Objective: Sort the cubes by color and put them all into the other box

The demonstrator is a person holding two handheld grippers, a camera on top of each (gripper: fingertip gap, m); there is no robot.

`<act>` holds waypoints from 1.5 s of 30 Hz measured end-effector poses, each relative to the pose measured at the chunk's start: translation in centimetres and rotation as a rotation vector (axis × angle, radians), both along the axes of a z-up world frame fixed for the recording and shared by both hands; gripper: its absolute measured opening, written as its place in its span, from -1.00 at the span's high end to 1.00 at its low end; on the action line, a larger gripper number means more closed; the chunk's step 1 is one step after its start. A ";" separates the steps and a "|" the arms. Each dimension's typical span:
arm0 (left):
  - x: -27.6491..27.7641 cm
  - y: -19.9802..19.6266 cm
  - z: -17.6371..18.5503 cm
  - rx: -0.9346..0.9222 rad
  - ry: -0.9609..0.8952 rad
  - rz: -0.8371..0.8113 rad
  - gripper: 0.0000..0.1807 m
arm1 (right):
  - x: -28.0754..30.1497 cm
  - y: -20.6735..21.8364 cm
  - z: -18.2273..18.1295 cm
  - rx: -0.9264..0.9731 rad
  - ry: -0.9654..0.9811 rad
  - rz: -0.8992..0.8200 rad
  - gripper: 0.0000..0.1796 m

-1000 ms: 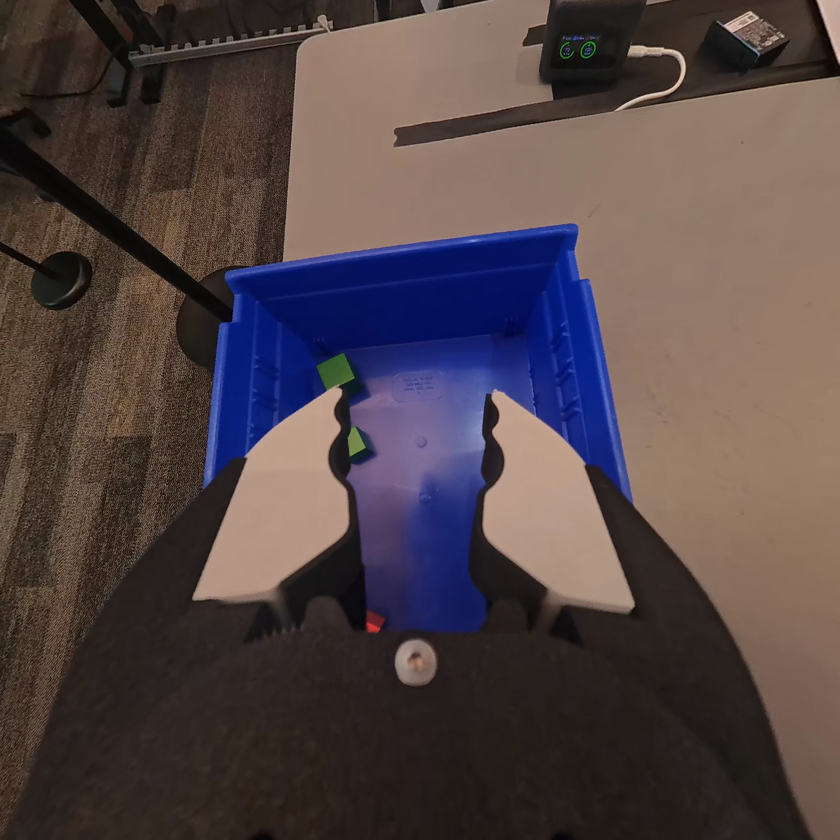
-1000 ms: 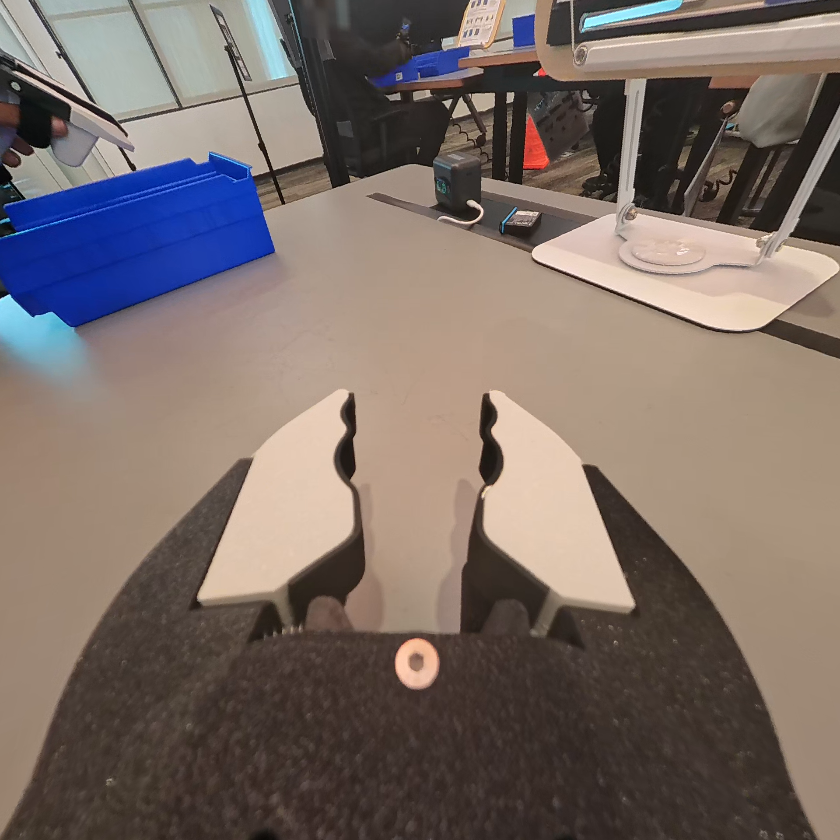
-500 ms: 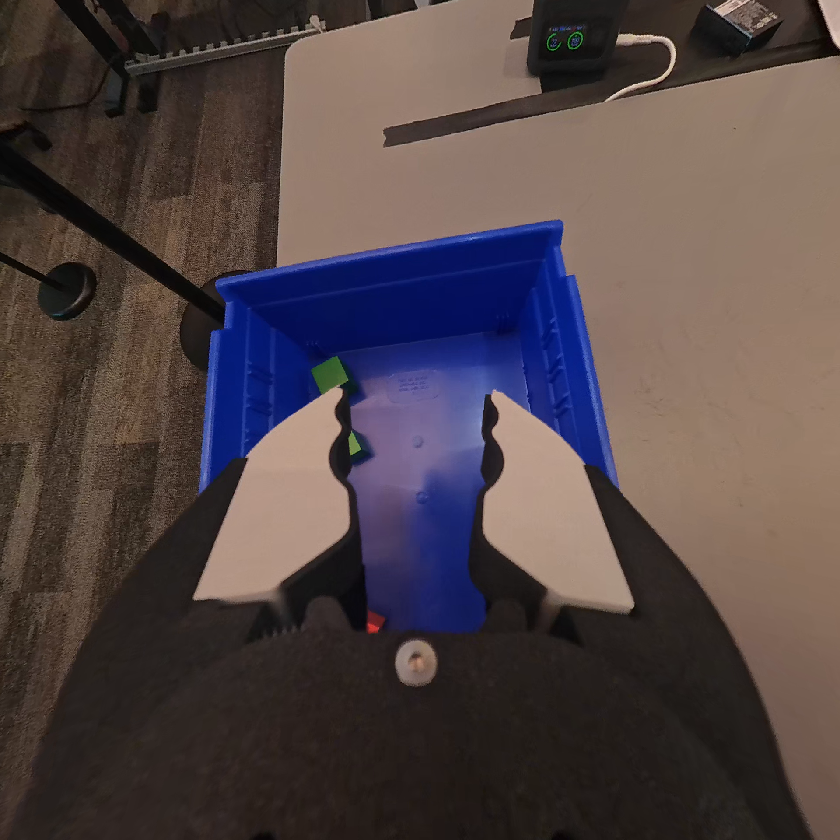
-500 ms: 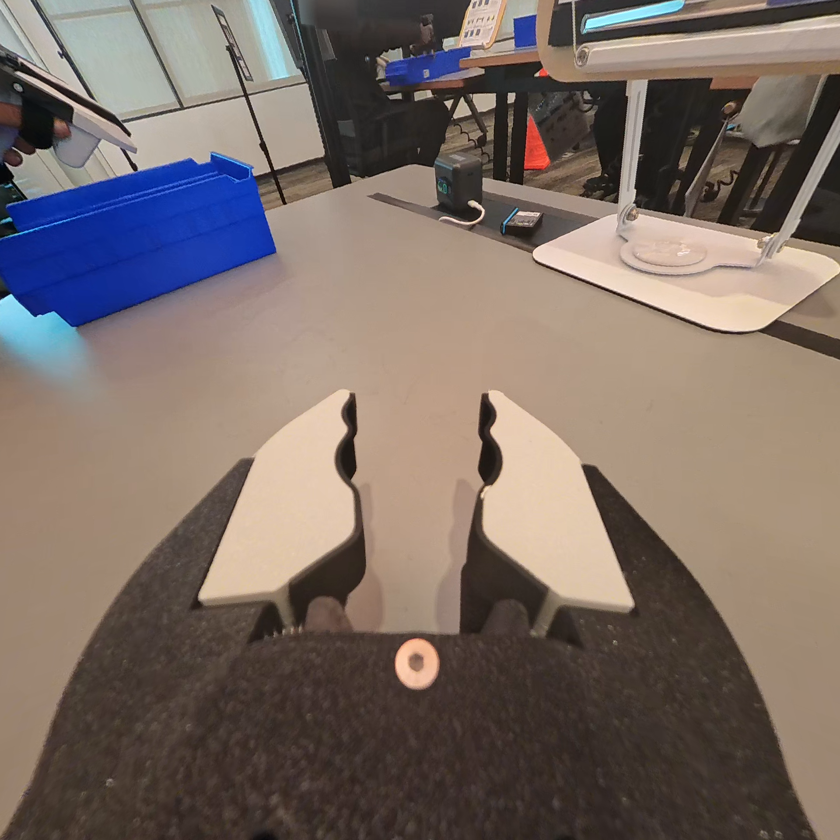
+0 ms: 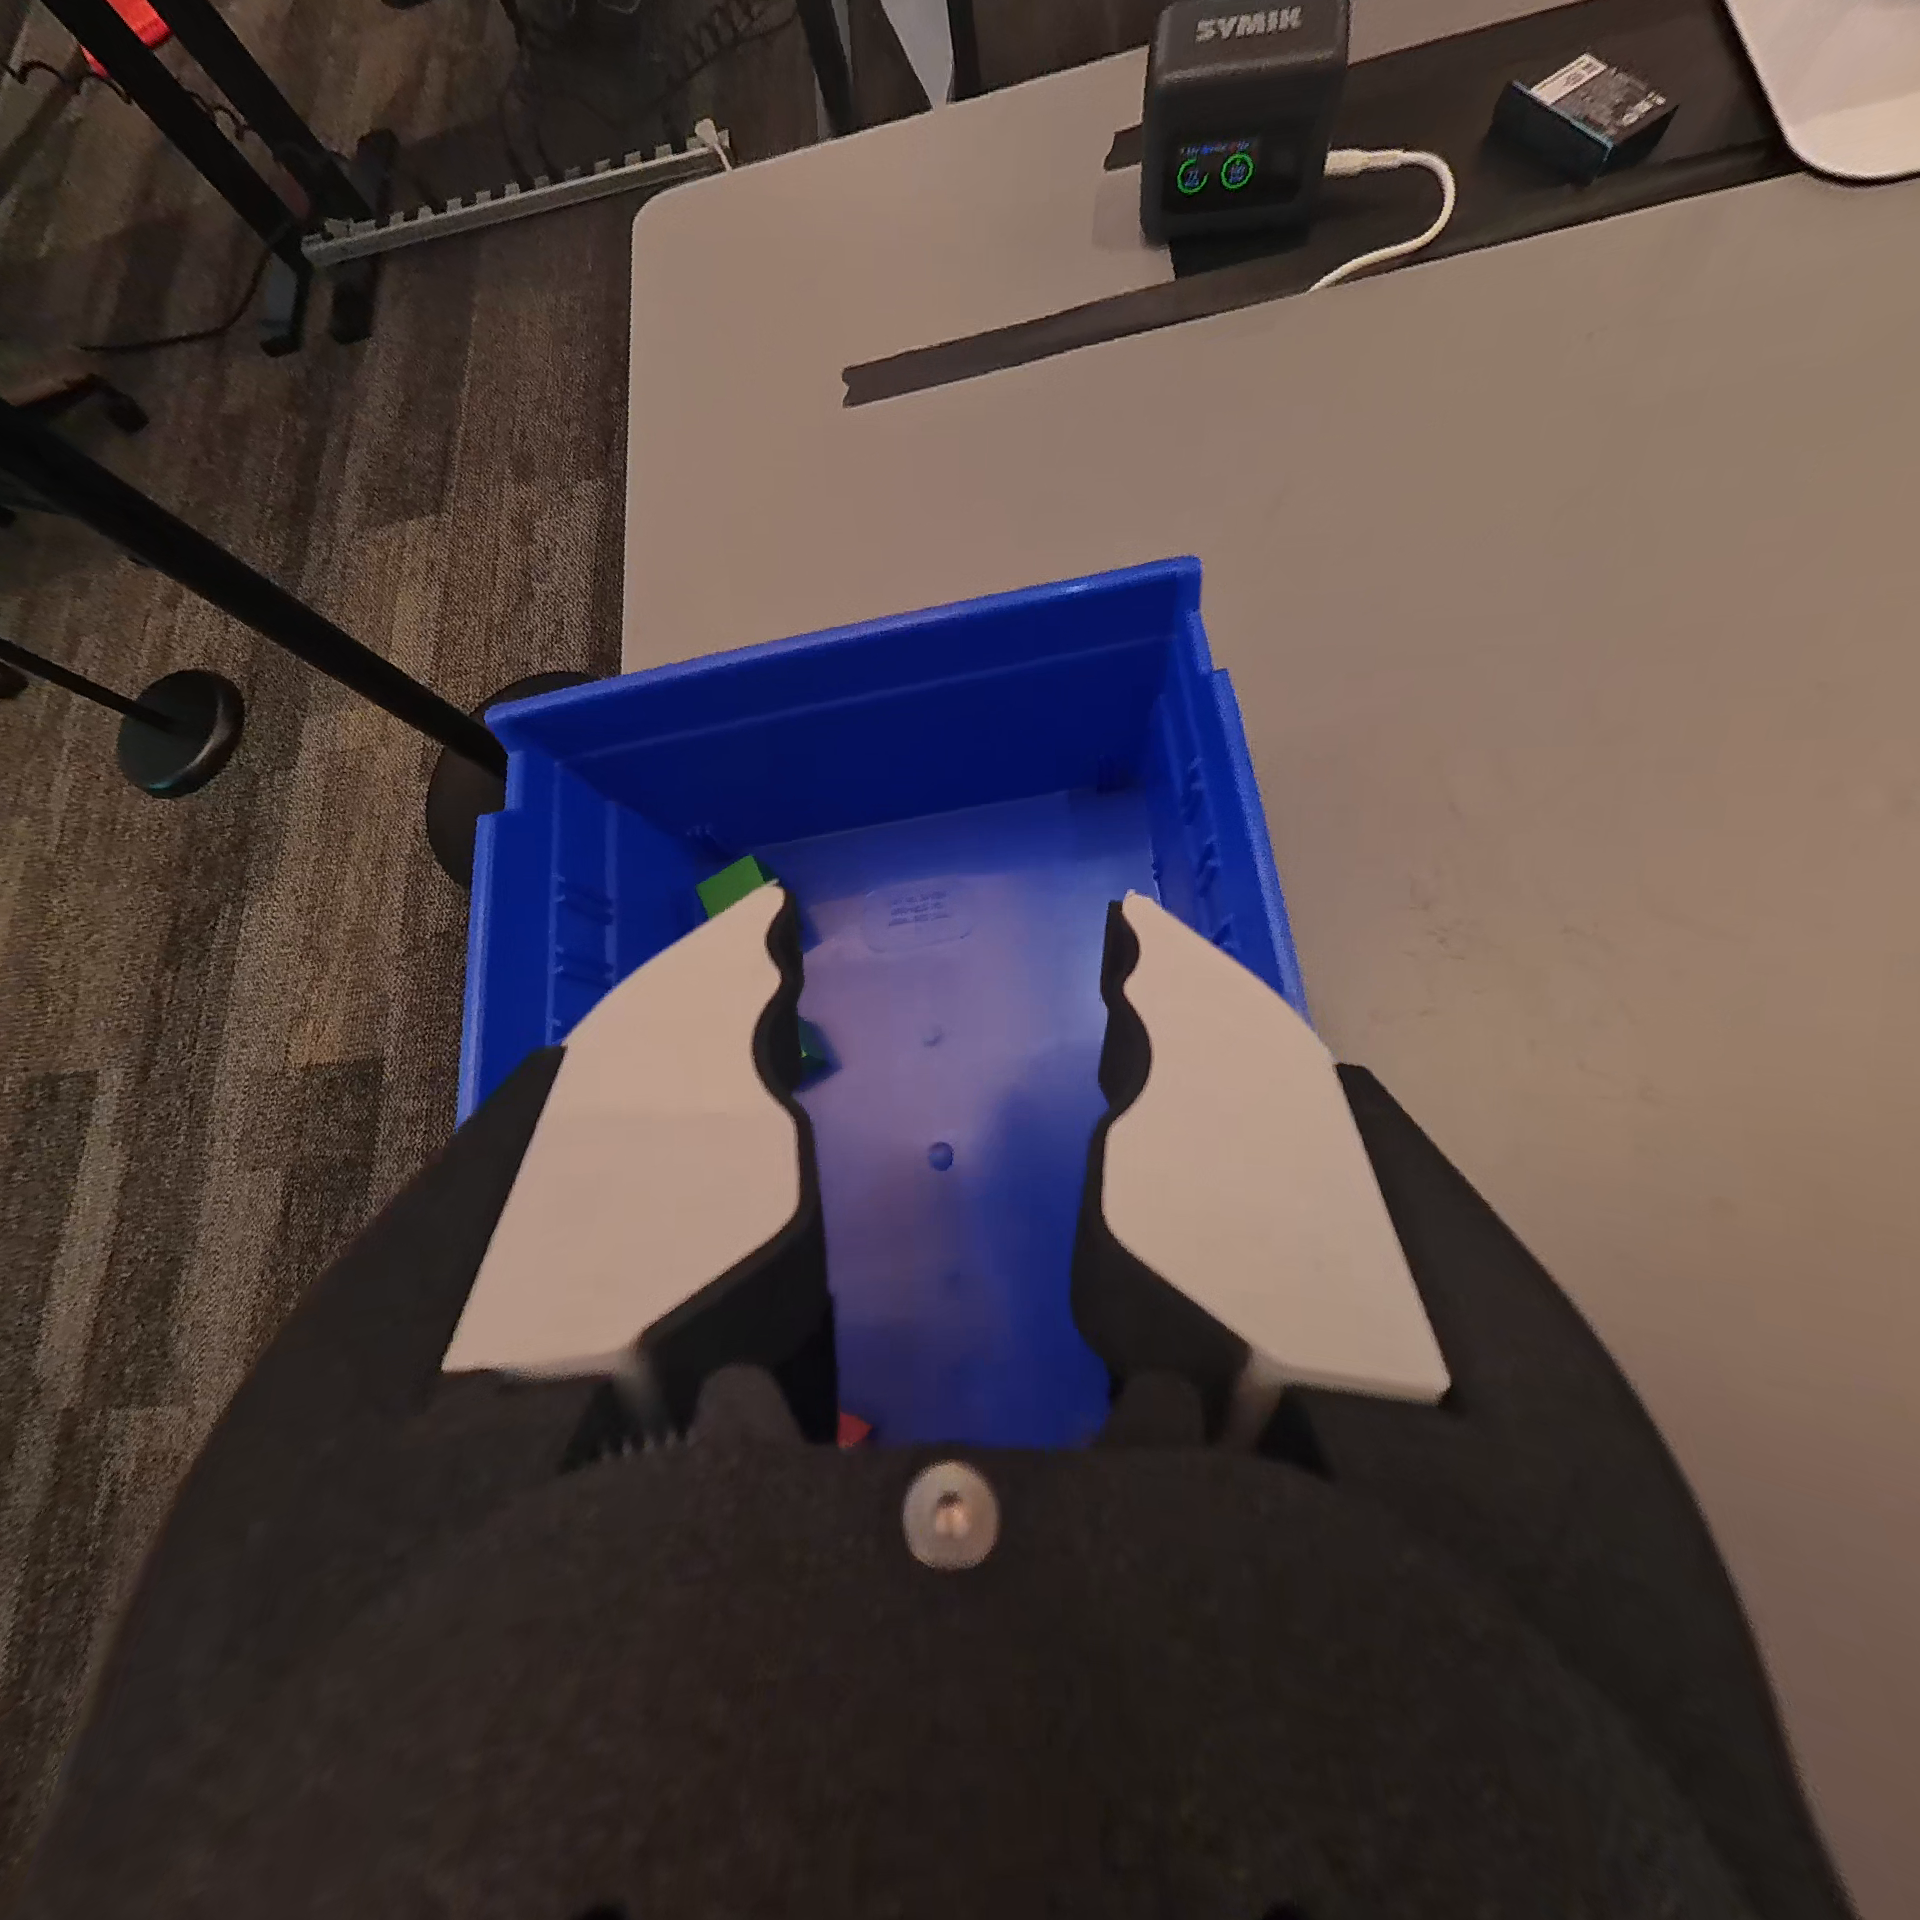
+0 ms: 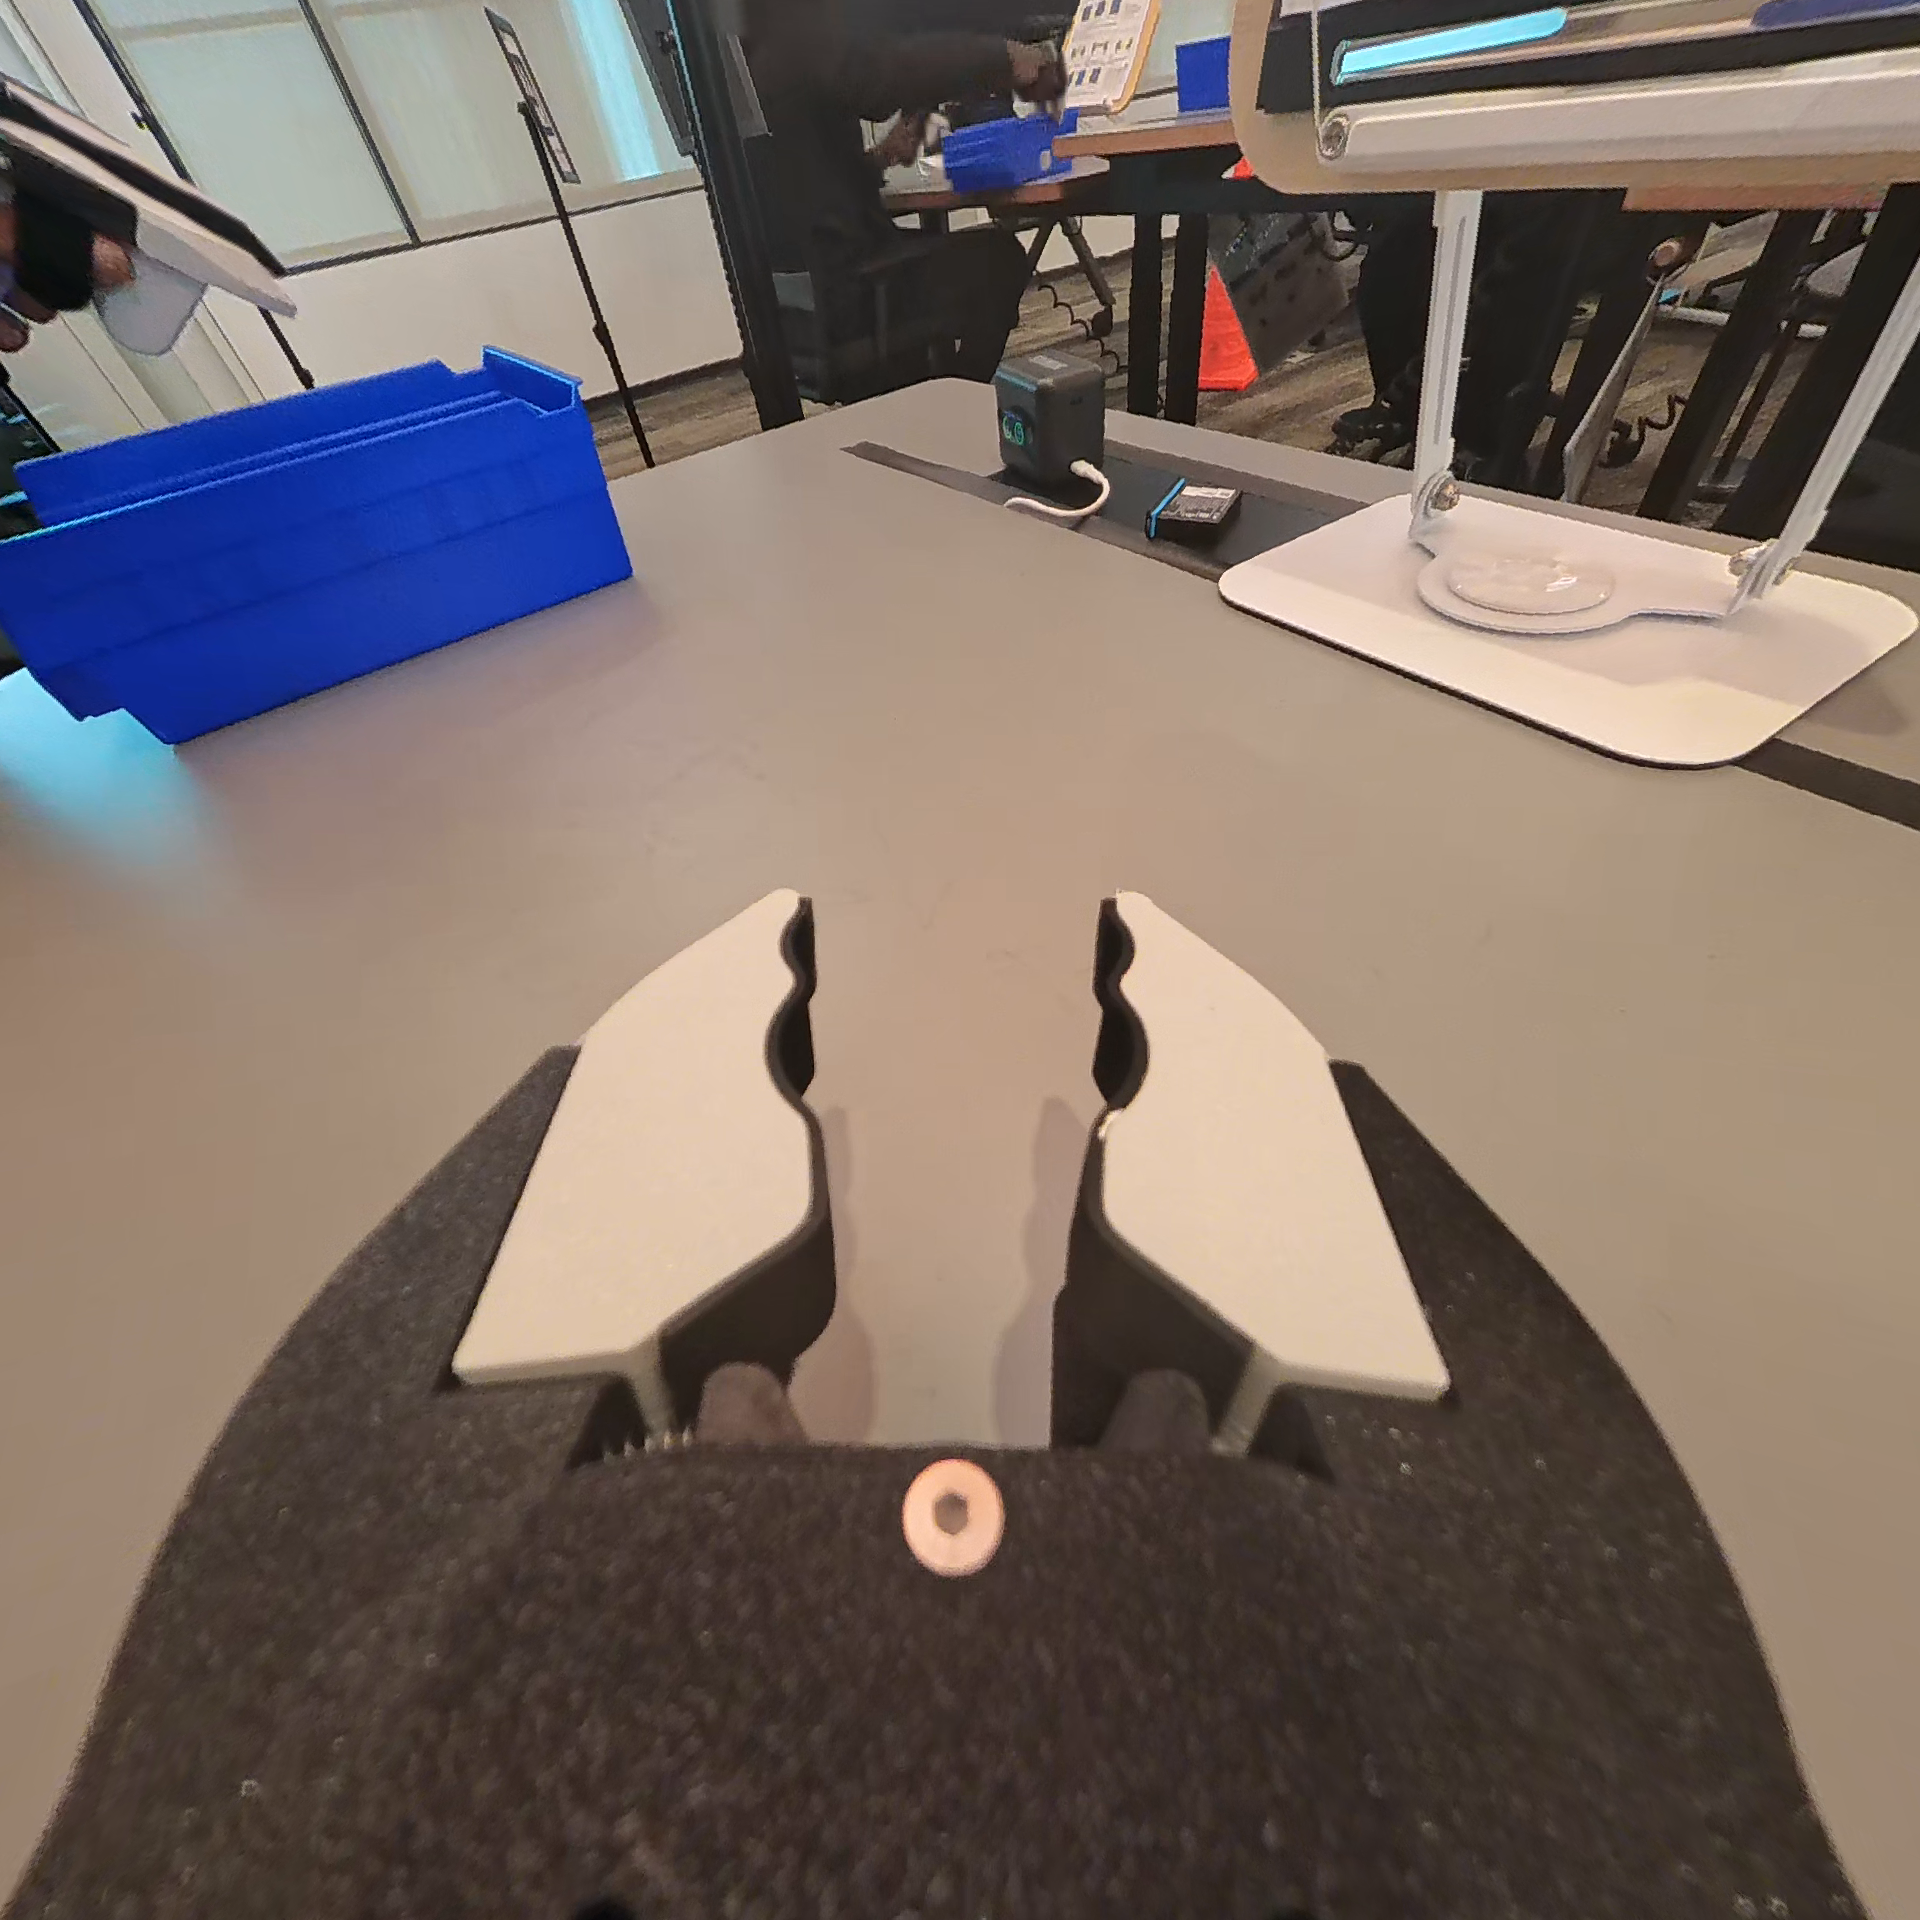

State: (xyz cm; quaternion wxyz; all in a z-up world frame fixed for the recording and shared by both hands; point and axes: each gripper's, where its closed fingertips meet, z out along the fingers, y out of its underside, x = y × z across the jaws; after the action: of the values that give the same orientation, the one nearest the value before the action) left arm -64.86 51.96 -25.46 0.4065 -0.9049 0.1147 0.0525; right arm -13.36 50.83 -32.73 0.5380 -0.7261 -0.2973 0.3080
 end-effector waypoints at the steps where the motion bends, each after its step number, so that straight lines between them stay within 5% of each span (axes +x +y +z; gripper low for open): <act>1: 0.2 0.0 0.1 0.003 -0.001 -0.004 0.39 | 0.0 0.0 0.0 0.001 0.001 0.000 0.43; 28: 10.1 -0.6 2.7 0.086 0.015 -0.203 0.36 | 0.7 0.2 0.3 0.004 -0.003 -0.027 0.43; 38: 20.3 -0.1 -1.1 0.074 -0.133 -0.354 0.28 | 1.3 0.6 0.0 -0.016 -0.025 -0.081 0.42; 45: 28.0 2.0 -6.7 0.021 -0.282 -0.343 0.10 | 4.4 1.7 -2.2 -0.180 -0.140 -0.346 0.31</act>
State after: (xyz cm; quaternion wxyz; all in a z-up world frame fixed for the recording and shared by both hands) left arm -36.82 53.91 -32.13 0.4309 -0.8662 0.2085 -0.1433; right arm -8.93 52.56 -34.90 0.4938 -0.8312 -0.1764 0.1850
